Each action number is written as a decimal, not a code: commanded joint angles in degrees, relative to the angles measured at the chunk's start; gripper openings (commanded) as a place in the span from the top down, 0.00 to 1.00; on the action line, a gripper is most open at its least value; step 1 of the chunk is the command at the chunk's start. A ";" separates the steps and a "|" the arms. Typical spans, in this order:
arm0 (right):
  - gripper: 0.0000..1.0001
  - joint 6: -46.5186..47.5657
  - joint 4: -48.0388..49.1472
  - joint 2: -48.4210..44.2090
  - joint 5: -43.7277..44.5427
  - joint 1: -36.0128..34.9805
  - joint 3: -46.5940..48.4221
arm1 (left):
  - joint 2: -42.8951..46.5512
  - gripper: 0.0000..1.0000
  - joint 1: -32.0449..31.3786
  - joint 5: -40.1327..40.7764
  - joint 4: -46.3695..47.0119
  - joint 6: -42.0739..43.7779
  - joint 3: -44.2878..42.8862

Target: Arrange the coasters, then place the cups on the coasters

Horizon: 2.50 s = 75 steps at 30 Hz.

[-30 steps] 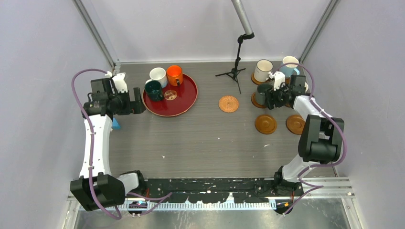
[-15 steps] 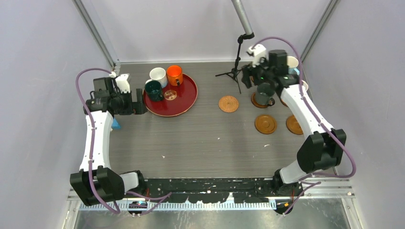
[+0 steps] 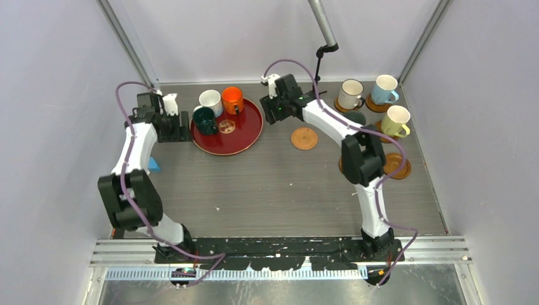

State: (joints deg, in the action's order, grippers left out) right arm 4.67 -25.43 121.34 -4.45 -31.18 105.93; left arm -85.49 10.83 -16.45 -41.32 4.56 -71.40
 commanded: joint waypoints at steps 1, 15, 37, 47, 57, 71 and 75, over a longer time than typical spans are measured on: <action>0.38 -7.45 -0.32 6.84 3.05 0.17 9.39 | -7.82 0.39 0.92 0.72 7.09 -0.30 -6.51; 0.39 -12.89 1.19 21.67 2.01 -0.34 23.76 | -28.31 0.44 2.26 -1.45 12.41 -2.63 -18.66; 0.95 -11.16 0.27 20.47 6.69 -2.46 17.17 | -29.56 0.96 -1.14 -2.77 13.18 -0.09 -12.79; 1.00 -12.69 1.59 5.56 5.25 -3.32 -7.16 | -16.81 1.00 -2.39 -3.41 9.45 4.81 3.14; 0.83 -15.19 1.35 -6.55 3.87 -5.42 -24.36 | -3.31 0.95 -6.36 -1.65 5.37 9.44 16.08; 0.45 -14.94 -6.42 -16.08 6.75 -8.90 -18.45 | 10.37 0.26 -4.11 6.10 0.48 3.09 13.97; 0.44 -17.67 -8.79 -12.69 8.50 -12.82 -12.59 | 15.14 0.01 -3.78 9.89 0.91 -0.08 13.29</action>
State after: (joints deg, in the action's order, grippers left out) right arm -10.24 -30.98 107.50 2.02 -39.75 87.31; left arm -75.22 6.50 -11.09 -40.07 7.90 -55.44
